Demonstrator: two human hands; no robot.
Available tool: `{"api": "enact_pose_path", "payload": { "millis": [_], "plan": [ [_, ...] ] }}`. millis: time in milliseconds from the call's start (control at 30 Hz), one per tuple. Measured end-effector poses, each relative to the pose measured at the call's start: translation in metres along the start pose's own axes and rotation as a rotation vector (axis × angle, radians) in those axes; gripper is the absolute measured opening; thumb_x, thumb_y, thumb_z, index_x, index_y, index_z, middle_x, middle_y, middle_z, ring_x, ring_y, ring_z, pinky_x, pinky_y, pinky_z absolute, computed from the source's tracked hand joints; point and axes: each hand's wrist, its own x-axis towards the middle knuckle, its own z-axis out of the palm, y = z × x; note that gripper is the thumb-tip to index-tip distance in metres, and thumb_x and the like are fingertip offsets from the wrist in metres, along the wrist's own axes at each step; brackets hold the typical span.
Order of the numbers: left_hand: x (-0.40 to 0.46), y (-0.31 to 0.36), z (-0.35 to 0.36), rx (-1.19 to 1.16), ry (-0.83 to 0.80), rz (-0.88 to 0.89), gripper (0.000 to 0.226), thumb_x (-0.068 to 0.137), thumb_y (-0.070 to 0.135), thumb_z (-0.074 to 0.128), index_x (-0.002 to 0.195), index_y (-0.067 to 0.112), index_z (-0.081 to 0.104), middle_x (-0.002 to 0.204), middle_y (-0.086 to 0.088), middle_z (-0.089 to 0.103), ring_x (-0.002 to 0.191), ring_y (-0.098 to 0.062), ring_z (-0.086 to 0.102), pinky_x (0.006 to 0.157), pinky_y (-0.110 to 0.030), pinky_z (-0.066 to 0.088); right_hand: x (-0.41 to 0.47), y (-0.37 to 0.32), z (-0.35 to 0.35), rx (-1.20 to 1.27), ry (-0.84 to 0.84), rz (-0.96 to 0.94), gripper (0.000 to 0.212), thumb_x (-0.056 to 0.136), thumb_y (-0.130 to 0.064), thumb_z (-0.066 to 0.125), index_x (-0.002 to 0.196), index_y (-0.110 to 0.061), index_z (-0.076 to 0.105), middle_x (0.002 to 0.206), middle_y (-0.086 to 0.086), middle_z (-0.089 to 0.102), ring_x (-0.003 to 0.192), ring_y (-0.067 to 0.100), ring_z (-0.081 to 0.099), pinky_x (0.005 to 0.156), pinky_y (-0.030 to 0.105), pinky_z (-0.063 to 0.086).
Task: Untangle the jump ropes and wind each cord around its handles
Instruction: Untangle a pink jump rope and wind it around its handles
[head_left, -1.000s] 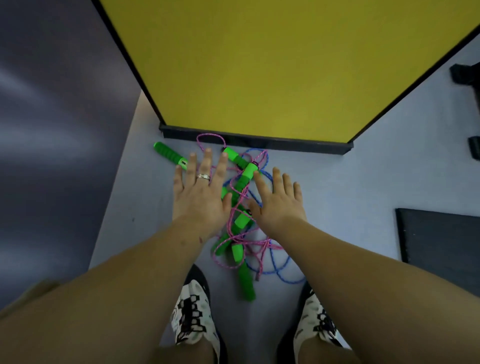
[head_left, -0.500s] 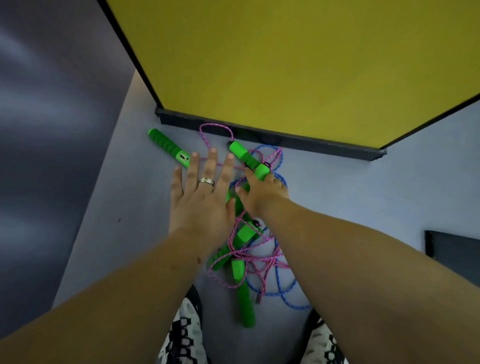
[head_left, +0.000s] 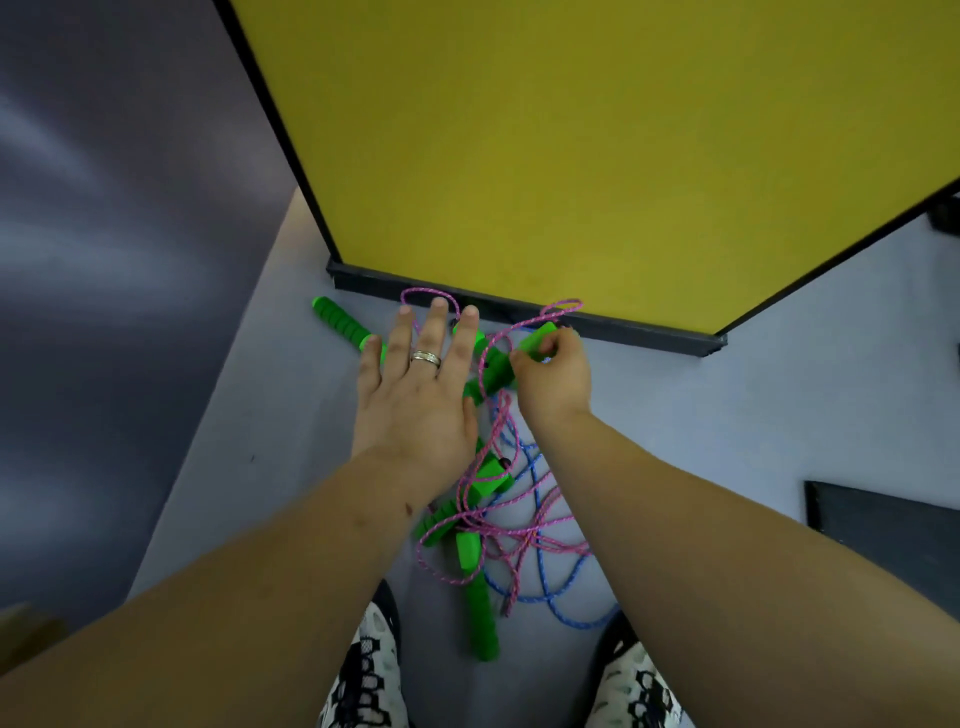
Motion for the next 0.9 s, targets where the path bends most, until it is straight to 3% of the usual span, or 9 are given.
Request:
{"api": "enact_pose_path", "payload": {
  "millis": [167,267,433,533,633,700,767,833,900],
  "plan": [
    [-0.008,0.013,-0.053,-0.04,0.001,0.044,0.1,0.083,0.026,0.054,0.155,0.03,-0.015,0.168,0.0,-0.007,0.154,-0.029,-0.006,0.123,-0.05,0.006,-0.032,-0.055,-0.051,0.241,-0.09,0.063,0.042,0.077,-0.001,0.066,0.104,-0.017,0.039,0.079,0.001,0.046,0.067,0.019,0.046,0.061,0.039,0.043],
    [-0.018,0.026,-0.089,-0.115,0.037,0.069,0.102,0.08,0.02,0.054,0.156,0.029,-0.013,0.168,0.001,-0.005,0.154,-0.026,-0.005,0.124,-0.046,0.005,-0.058,-0.086,-0.089,0.118,-0.231,-0.005,0.056,0.076,-0.006,0.068,0.124,-0.017,0.042,0.09,0.005,0.058,0.077,0.023,0.059,0.07,0.042,0.054],
    [-0.036,0.053,-0.139,-0.304,0.113,0.115,0.101,0.078,0.016,0.056,0.158,0.025,-0.006,0.168,0.002,0.003,0.154,-0.022,0.006,0.122,-0.043,0.016,-0.111,-0.126,-0.142,-0.192,-0.34,-0.259,0.055,0.075,-0.009,0.075,0.123,-0.028,0.054,0.095,0.003,0.064,0.08,0.027,0.066,0.071,0.045,0.059],
    [-0.047,0.064,-0.161,-0.5,0.074,0.201,0.099,0.077,0.009,0.054,0.158,0.032,0.001,0.167,0.003,0.009,0.152,-0.015,0.013,0.117,-0.04,0.03,-0.143,-0.138,-0.165,-0.158,-0.359,-0.32,0.054,0.075,-0.007,0.074,0.114,-0.038,0.051,0.084,-0.001,0.064,0.065,0.026,0.063,0.055,0.039,0.052],
    [-0.05,0.071,-0.163,-0.743,-0.035,0.228,0.088,0.08,0.008,0.052,0.155,0.039,0.019,0.162,0.005,0.024,0.148,-0.006,0.023,0.117,-0.031,0.03,-0.168,-0.142,-0.176,-0.024,-0.392,-0.34,0.054,0.077,0.001,0.065,0.113,-0.037,0.054,0.082,-0.004,0.066,0.064,0.017,0.061,0.057,0.033,0.047],
    [-0.049,0.074,-0.16,-0.87,-0.078,0.199,0.073,0.075,0.013,0.049,0.142,0.041,0.042,0.144,0.007,0.049,0.135,-0.006,0.043,0.112,-0.033,0.038,-0.176,-0.141,-0.178,0.079,-0.439,-0.312,0.059,0.078,0.008,0.06,0.114,-0.038,0.058,0.092,0.004,0.071,0.08,0.026,0.069,0.068,0.047,0.057],
    [-0.044,0.074,-0.159,-0.892,-0.12,0.182,0.052,0.072,0.017,0.046,0.119,0.037,0.055,0.111,0.006,0.065,0.106,-0.009,0.061,0.091,-0.038,0.051,-0.174,-0.14,-0.177,0.217,-0.485,-0.272,0.061,0.077,0.016,0.061,0.114,-0.033,0.059,0.101,0.014,0.072,0.092,0.032,0.07,0.081,0.054,0.056],
    [-0.034,0.072,-0.153,-0.895,-0.181,0.152,0.033,0.077,0.02,0.047,0.104,0.03,0.061,0.086,0.004,0.066,0.076,-0.015,0.062,0.07,-0.039,0.052,-0.166,-0.142,-0.178,0.37,-0.473,-0.224,0.059,0.077,0.023,0.059,0.112,-0.024,0.058,0.097,0.016,0.068,0.087,0.027,0.065,0.082,0.047,0.054],
    [-0.026,0.069,-0.149,-0.97,-0.226,0.102,0.023,0.083,0.023,0.051,0.101,0.03,0.064,0.085,0.005,0.069,0.073,-0.013,0.064,0.072,-0.038,0.054,-0.157,-0.146,-0.179,0.516,-0.451,-0.166,0.054,0.078,0.027,0.055,0.109,-0.018,0.058,0.091,0.015,0.062,0.085,0.025,0.061,0.083,0.044,0.052]
  ]
}}
